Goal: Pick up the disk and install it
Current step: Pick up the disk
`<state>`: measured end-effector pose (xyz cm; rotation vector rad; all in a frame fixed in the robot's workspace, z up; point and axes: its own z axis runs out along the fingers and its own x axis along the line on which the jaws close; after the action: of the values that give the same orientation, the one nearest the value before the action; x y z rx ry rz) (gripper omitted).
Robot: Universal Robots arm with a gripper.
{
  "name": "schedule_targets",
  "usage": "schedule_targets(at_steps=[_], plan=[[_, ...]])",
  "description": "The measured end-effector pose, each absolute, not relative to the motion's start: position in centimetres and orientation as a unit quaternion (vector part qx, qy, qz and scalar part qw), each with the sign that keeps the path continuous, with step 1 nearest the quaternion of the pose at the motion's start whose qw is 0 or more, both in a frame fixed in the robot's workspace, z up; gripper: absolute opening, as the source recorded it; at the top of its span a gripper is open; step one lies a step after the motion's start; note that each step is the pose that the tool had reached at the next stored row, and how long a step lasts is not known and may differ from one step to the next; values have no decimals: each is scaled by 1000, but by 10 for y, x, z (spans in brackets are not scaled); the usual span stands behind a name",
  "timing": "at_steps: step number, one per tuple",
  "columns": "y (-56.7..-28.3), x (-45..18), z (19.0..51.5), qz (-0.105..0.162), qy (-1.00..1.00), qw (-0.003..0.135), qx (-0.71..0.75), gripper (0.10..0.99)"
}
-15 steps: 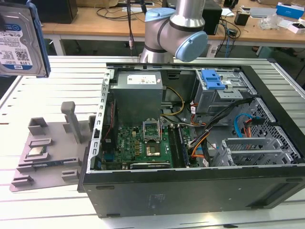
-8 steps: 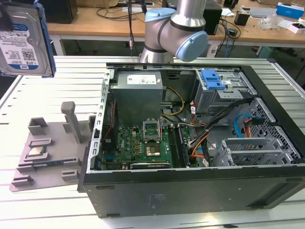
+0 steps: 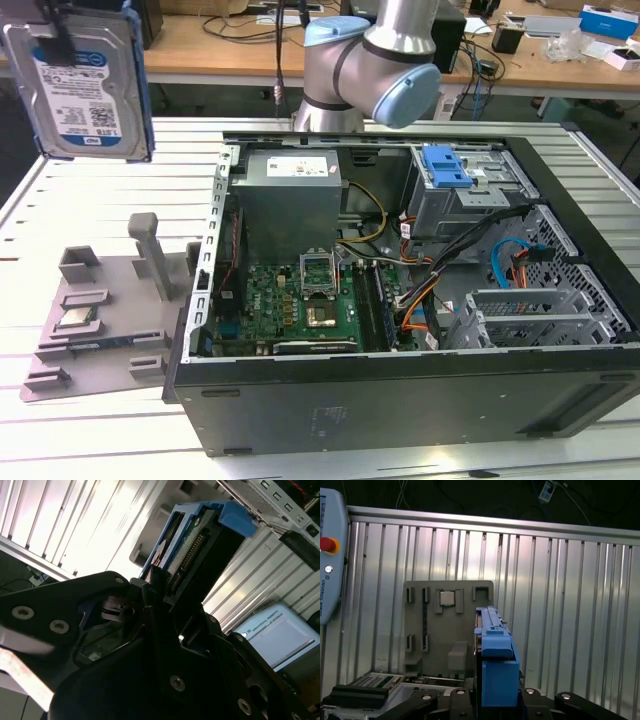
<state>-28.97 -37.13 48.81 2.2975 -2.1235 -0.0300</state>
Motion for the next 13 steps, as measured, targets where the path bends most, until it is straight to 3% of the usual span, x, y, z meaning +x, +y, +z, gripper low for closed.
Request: schedule_targets(at_steps=[13], plan=[[-369,-205,488,-11,-679,8,734,365]])
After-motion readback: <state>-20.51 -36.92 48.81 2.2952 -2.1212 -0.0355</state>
